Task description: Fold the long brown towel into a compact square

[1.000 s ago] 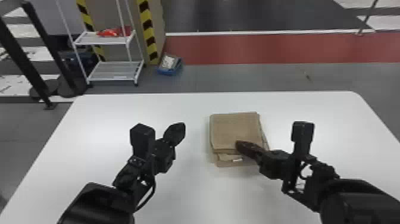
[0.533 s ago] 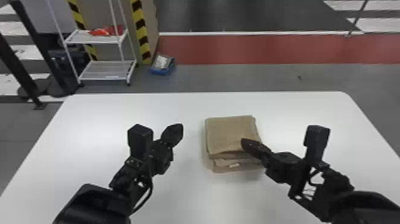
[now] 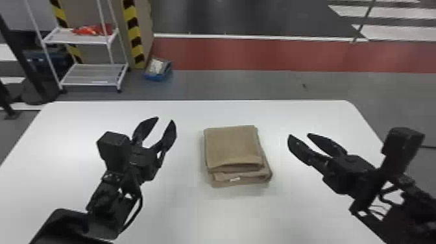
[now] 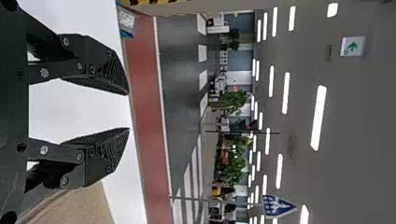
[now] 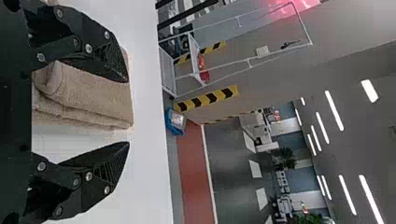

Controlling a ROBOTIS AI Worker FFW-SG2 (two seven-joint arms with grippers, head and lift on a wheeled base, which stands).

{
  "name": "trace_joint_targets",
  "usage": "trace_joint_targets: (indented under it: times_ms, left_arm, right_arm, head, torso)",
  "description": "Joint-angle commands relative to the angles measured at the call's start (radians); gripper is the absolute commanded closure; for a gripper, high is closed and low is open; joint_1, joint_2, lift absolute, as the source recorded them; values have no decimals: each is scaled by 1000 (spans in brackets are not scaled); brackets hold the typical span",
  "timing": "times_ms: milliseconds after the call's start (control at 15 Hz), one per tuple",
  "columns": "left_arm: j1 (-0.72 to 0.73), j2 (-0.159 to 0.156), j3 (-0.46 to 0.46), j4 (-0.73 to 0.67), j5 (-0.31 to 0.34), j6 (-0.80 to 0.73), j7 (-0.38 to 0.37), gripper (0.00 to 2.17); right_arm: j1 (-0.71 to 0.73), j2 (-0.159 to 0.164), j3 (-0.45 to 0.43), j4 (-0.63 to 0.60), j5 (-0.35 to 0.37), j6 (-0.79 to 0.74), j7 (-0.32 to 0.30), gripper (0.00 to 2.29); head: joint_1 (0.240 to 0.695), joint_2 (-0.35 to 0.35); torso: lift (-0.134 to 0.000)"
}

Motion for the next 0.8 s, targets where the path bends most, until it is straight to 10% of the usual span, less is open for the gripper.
trace_joint_targets:
  times_ms: [0, 200, 733]
  left_arm:
    - [32, -5, 2, -30, 13, -72, 5, 29]
    - [93, -16, -4, -62, -16, -176, 72, 26]
    - [175, -17, 53, -119, -32, -99, 78, 29]
  right_arm:
    - [89, 13, -27, -60, 31, -98, -4, 39]
    - [205, 38, -4, -44, 112, -417, -73, 43]
    - [264, 73, -23, 91, 83, -668, -80, 43]
  head:
    - [695, -73]
    - [695, -106]
    - [695, -128]
  torso:
    - [-118]
    - [-118]
    - [-118]
